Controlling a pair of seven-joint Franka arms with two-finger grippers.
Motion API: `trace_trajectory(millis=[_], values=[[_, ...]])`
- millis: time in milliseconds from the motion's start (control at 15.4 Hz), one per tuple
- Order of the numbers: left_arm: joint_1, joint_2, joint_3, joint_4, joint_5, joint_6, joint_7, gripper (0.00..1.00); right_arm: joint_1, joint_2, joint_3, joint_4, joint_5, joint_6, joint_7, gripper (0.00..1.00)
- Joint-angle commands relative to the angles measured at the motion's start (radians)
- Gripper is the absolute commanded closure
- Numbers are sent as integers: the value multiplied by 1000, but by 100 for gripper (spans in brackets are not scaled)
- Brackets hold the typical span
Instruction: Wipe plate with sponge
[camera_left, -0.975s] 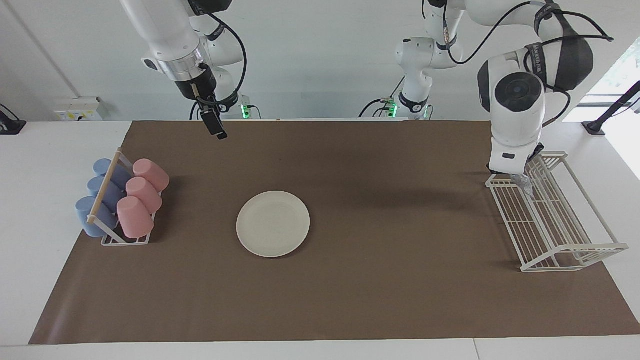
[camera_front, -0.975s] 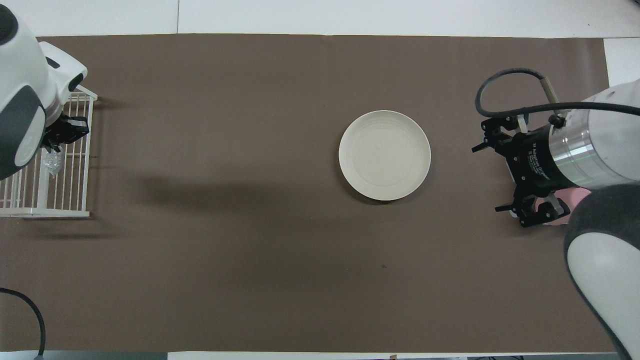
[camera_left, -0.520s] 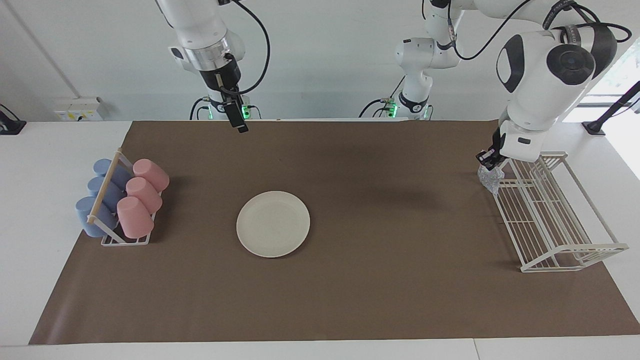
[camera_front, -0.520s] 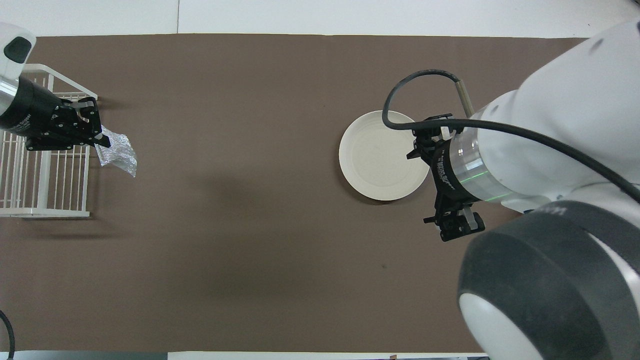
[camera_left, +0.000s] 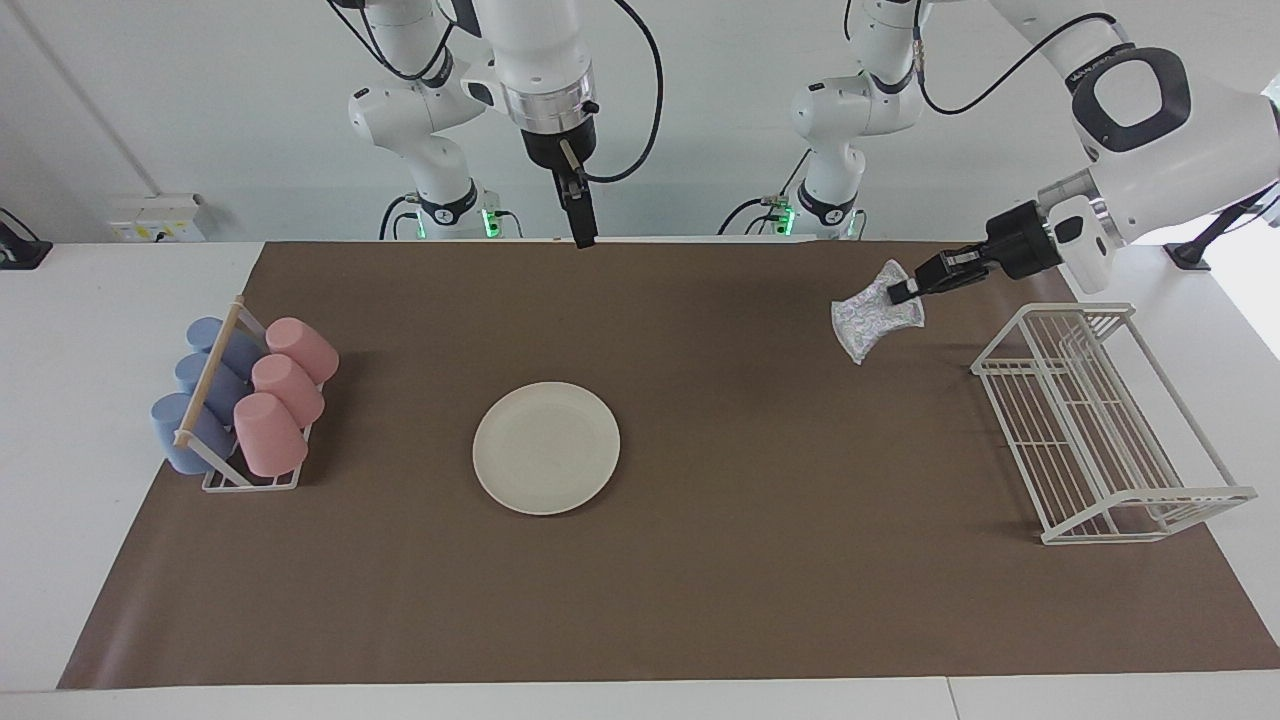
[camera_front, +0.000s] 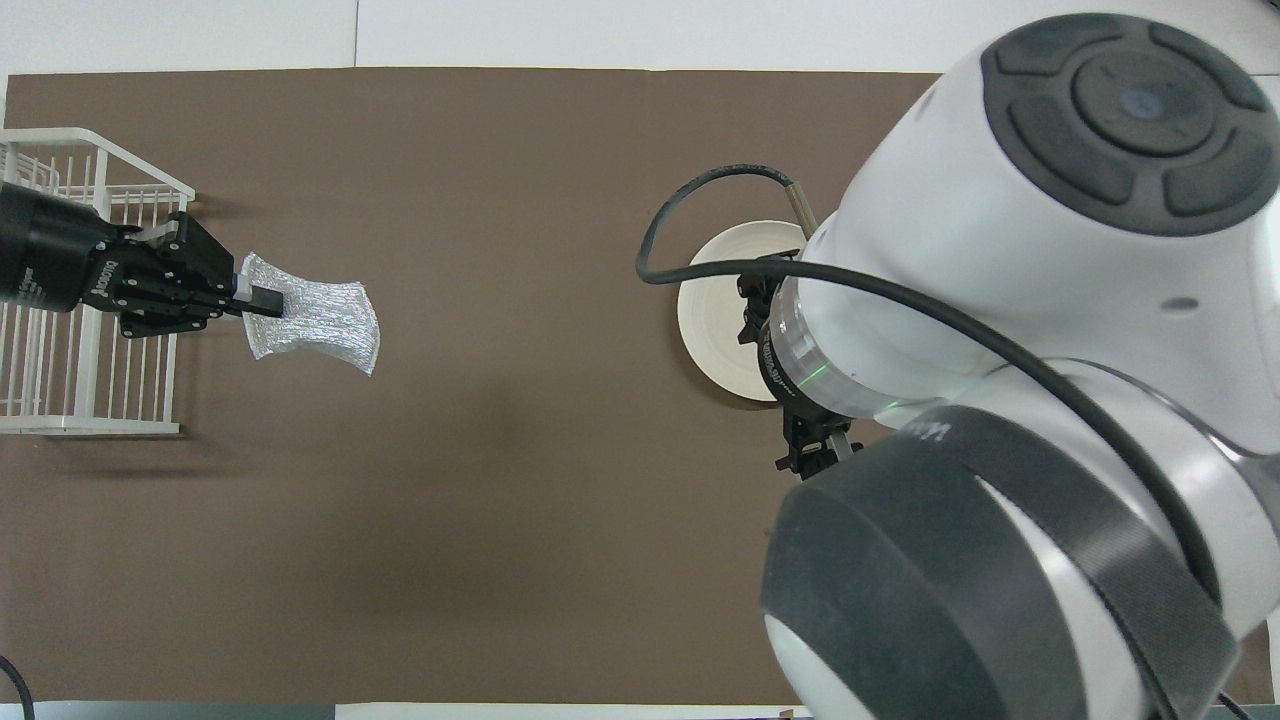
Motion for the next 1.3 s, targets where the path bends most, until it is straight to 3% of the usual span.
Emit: trace_trajectory(millis=[0, 195, 390, 650, 910, 1234], values=[[19, -194, -2, -337, -187, 84, 178, 100, -9, -2, 3, 9, -2, -20, 7, 0], [4, -238, -4, -458, -323, 86, 267, 100, -8, -1, 3, 8, -6, -16, 5, 0], [-41, -261, -5, -528, -391, 81, 394, 100, 83, 27, -1, 20, -44, -28, 21, 0], [-42, -313, -7, -662, -528, 55, 517, 100, 144, 70, 5, 55, -43, -8, 186, 0], [-93, -340, -7, -717, -648, 47, 565, 100, 195, 52, 9, 10, -8, 82, 240, 0], [-150, -347, -7, -720, -674, 61, 571, 100, 238, 28, 9, -51, -9, 150, 288, 0]])
